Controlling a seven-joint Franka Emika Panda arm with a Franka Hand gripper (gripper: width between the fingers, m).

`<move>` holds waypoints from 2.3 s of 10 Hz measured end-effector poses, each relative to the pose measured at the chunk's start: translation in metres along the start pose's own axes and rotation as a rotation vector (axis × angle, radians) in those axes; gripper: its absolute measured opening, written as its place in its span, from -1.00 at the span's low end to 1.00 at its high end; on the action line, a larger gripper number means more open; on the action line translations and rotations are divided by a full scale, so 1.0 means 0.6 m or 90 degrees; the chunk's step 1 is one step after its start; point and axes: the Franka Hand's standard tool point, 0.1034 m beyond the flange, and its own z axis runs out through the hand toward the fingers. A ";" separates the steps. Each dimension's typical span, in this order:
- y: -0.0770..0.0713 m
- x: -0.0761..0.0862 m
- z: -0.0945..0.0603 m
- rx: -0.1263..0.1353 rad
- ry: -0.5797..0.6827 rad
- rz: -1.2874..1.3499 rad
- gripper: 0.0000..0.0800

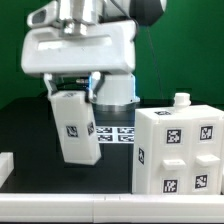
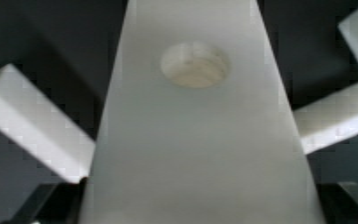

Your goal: Assemble cabinet

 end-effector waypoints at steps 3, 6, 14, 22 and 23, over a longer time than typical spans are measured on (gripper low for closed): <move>0.026 -0.005 0.009 -0.012 0.022 -0.013 0.40; 0.023 -0.008 0.017 -0.016 0.040 -0.045 0.40; 0.022 -0.012 0.030 -0.022 0.056 -0.067 0.82; 0.017 0.064 0.017 0.007 -0.309 -0.034 0.99; 0.010 0.067 0.019 0.004 -0.374 -0.024 0.99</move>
Offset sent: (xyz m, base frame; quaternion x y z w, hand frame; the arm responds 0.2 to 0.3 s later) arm 0.0000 0.0000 0.0000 0.0000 0.0000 0.0000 1.0000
